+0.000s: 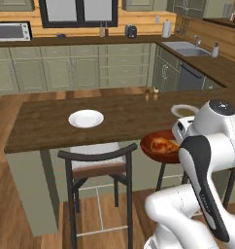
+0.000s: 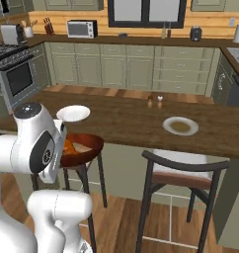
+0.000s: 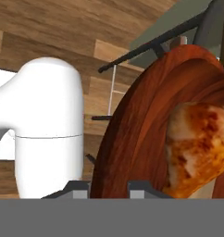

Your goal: Pick the chicken drumstick and sweet potato from their plates and place them in the bowl. Then put the bowl in the fridge.

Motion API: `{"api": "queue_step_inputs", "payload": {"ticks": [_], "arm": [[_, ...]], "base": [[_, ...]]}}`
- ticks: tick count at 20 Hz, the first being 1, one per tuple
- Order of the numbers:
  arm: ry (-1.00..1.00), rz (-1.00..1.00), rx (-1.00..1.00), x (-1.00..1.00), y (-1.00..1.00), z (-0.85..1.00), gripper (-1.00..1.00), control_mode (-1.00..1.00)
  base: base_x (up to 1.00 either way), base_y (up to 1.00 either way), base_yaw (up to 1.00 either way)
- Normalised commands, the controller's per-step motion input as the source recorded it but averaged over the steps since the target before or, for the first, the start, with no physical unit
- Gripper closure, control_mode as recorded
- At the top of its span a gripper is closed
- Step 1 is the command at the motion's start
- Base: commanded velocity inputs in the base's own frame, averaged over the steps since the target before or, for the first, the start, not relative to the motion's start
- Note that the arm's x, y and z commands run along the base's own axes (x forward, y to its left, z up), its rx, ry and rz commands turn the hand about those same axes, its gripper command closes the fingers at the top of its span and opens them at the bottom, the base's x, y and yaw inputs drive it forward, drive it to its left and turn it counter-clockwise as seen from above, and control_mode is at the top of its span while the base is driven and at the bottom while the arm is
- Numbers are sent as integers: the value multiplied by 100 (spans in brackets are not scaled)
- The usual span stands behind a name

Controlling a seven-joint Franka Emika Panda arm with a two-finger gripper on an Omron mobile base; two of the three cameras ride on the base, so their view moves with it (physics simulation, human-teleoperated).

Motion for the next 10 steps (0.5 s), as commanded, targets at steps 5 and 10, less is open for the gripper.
{"api": "queue_step_inputs", "payload": {"ticks": [5,10], "arm": [[0,0,0,0,0,0,100,100],[0,0,0,0,0,0,100,100]], "base": [[-36,100,1],[0,100,0]]}}
